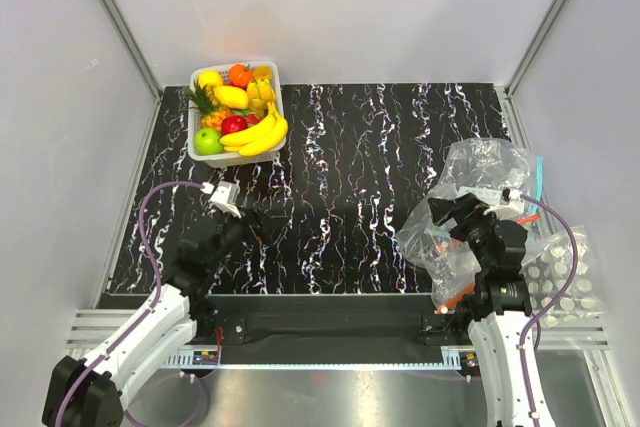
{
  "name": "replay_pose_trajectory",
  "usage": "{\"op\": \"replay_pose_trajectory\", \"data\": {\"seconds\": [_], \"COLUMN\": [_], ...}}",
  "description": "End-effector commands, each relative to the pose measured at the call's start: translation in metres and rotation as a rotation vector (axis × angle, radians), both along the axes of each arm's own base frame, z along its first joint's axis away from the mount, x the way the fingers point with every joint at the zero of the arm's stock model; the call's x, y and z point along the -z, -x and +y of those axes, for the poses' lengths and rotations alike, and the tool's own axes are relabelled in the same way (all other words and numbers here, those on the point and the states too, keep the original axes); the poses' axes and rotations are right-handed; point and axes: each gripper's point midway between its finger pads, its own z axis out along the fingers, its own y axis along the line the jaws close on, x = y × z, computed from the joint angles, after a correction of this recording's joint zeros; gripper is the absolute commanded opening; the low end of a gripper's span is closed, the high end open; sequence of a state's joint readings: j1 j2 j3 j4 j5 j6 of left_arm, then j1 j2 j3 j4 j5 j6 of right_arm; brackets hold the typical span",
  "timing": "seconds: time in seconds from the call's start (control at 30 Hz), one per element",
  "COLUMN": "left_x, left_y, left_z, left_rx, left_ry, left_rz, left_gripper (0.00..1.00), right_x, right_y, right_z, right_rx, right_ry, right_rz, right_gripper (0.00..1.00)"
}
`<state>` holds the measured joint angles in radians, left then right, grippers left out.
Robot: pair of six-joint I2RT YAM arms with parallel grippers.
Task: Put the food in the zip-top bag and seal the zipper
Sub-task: Pick up the zipper food storage bag at the center of the board.
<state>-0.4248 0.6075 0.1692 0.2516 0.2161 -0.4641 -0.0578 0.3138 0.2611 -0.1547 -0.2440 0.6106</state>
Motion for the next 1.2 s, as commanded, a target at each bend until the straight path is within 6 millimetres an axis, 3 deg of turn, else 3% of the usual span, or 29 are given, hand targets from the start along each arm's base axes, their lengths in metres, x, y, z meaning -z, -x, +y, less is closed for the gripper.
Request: {"op": "replay_pose_trajectory", "data": {"seconds": [0.0,0.23,0.27,0.3,0.33,0.43,0.47,0.5,0.53,0.7,0.83,1.03,1.17], "left_x": [-0.024,-0.025,-0.025,-0.026,-0.025,-0.028,-0.028,-0.028,-0.028,-0.029,-0.029,-0.031,-0.030], "left_y": [-0.002,0.000,0.001,0.001,0.001,0.002,0.002,0.002,0.002,0.001,0.002,0.003,0.003], "left_z": [-0.006,-0.005,-0.005,-0.005,-0.005,-0.005,-0.004,-0.004,-0.005,-0.005,-0.004,-0.004,-0.005], "left_rx": [0.030,0.029,0.032,0.034,0.031,0.034,0.031,0.030,0.032,0.031,0.030,0.030,0.034], "left_ry": [0.039,0.035,0.034,0.036,0.035,0.037,0.037,0.038,0.038,0.037,0.035,0.038,0.039], "left_rz": [-0.091,-0.100,-0.097,-0.101,-0.098,-0.104,-0.106,-0.109,-0.107,-0.102,-0.104,-0.111,-0.101], "left_gripper": [0.99,0.99,0.99,0.99,0.99,0.99,0.99,0.99,0.99,0.99,0.99,0.99,0.99], "right_x": [-0.007,-0.018,-0.036,-0.034,-0.060,-0.075,-0.094,-0.087,-0.101,-0.067,-0.048,-0.031,-0.003], "right_y": [-0.002,-0.002,-0.002,0.000,0.002,0.009,0.010,0.016,0.019,0.025,0.017,-0.007,-0.029], "right_z": [-0.005,-0.003,-0.004,-0.006,-0.007,-0.004,-0.004,-0.004,-0.005,-0.022,-0.038,-0.046,-0.045], "right_rx": [0.033,0.003,0.009,0.020,0.024,-0.001,-0.003,-0.006,0.002,0.114,0.213,0.222,0.180], "right_ry": [0.006,0.047,0.055,0.056,0.062,0.073,0.076,0.081,0.085,0.060,0.077,0.122,0.153], "right_rz": [-0.033,-0.048,-0.073,-0.030,-0.064,0.001,-0.004,0.061,0.062,0.338,0.398,0.445,0.542], "right_gripper": [1.00,1.00,1.00,1.00,1.00,1.00,1.00,1.00,1.00,1.00,1.00,1.00,1.00]}}
